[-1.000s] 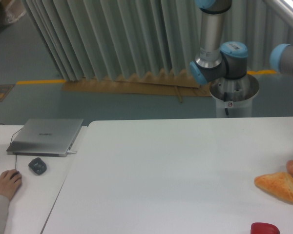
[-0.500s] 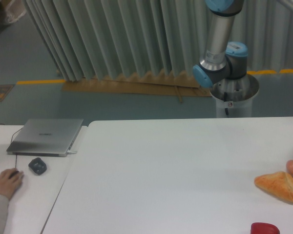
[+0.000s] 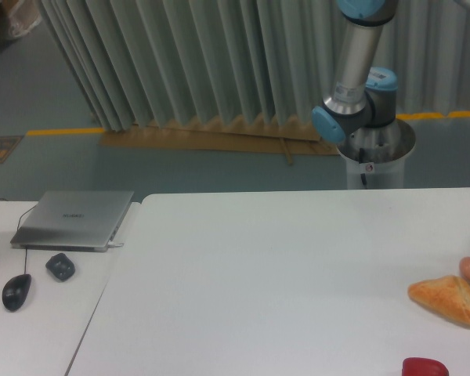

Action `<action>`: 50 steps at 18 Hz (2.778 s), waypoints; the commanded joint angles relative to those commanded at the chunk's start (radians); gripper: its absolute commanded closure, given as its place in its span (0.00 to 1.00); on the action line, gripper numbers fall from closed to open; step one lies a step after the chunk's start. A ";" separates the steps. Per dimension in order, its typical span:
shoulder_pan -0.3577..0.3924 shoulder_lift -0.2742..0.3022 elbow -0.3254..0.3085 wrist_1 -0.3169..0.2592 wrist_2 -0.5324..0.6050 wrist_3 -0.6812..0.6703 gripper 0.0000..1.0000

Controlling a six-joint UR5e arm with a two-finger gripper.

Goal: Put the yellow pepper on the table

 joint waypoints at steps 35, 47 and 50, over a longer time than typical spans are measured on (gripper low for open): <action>-0.003 -0.221 0.114 0.141 0.025 0.005 0.00; -0.008 -0.227 0.115 0.140 0.031 0.008 0.33; -0.008 -0.224 0.112 0.138 0.032 0.012 0.42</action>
